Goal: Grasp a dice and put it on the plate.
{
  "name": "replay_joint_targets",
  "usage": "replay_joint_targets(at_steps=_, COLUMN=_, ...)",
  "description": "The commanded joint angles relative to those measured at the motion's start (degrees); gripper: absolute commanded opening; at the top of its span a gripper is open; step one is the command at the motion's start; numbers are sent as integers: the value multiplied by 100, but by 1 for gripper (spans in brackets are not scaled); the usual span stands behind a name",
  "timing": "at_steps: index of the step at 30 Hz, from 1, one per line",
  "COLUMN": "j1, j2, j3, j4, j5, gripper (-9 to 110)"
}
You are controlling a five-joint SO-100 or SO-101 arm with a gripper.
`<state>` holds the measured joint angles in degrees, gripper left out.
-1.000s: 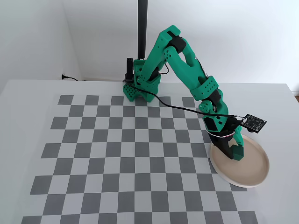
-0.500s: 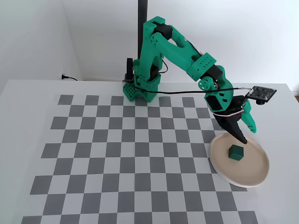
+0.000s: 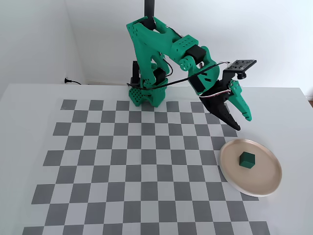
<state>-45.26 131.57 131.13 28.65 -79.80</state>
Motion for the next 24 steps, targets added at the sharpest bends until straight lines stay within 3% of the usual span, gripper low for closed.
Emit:
replay_joint_targets(at_steps=1, j1=299, j2=1134, j3=510, j4=-35, j5=97, gripper=10)
replay_joint_targets(at_steps=16, j1=1424, j2=3902, j3=2347, j4=633, j5=1063, gripper=-4)
replay_joint_targets(at_steps=24, j1=1942, j2=4939, j3=2997, j4=940, j5=1433, gripper=-4)
